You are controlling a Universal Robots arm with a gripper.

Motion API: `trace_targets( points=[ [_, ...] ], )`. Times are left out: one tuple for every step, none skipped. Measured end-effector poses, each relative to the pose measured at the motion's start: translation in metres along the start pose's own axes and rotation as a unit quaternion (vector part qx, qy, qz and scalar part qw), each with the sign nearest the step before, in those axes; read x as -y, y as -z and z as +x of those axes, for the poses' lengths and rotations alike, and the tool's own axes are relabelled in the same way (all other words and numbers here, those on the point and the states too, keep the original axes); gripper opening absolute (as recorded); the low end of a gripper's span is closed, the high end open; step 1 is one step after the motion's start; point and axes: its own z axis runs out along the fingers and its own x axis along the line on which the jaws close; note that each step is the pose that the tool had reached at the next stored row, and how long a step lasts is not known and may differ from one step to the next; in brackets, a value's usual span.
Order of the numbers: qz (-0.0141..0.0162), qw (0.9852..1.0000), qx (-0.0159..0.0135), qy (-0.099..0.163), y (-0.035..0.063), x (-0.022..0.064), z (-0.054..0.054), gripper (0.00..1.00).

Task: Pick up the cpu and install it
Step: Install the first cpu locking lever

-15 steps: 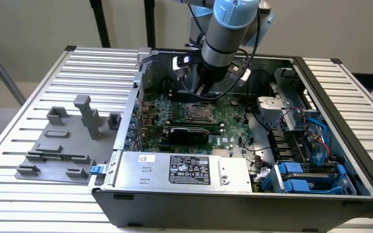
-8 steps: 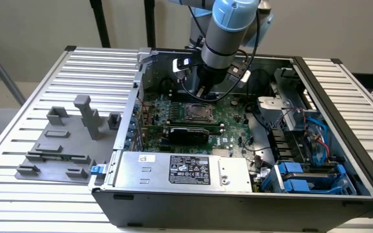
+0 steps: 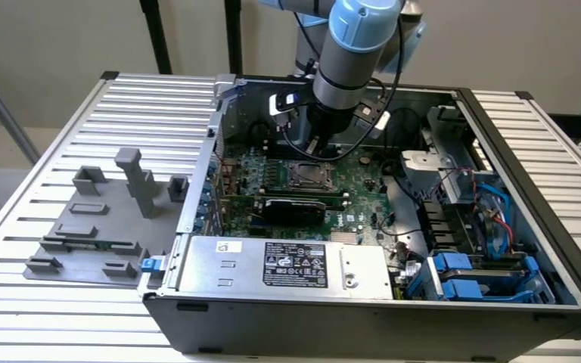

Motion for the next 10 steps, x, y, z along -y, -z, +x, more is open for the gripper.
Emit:
trace_targets(
  points=[
    [-0.0003,1.0000,-0.0001,0.000,-0.0002,0.0000,0.0000,0.11],
    [-0.0006,1.0000,-0.0002,0.001,-0.0004,-0.0001,-0.0001,0.11],
    [-0.0008,1.0000,-0.0003,0.002,-0.0005,-0.0001,-0.0001,0.11],
    [-0.0009,1.0000,-0.0003,0.002,-0.0005,-0.0001,-0.0001,0.11],
    [-0.0010,1.0000,-0.0005,0.003,-0.0006,-0.0001,-0.0001,0.11],
    [-0.0009,1.0000,-0.0009,0.003,-0.0007,-0.0001,-0.0001,0.11],
    [-0.0007,1.0000,-0.0013,0.004,-0.0007,-0.0001,0.0000,0.11],
    [-0.0003,1.0000,-0.0018,0.004,-0.0007,-0.0002,0.0000,0.11],
    [0.0001,1.0000,-0.0023,0.005,-0.0007,-0.0002,0.0000,0.11],
    [0.0004,1.0000,-0.0030,0.005,-0.0007,-0.0002,0.0000,0.11]
  ],
)
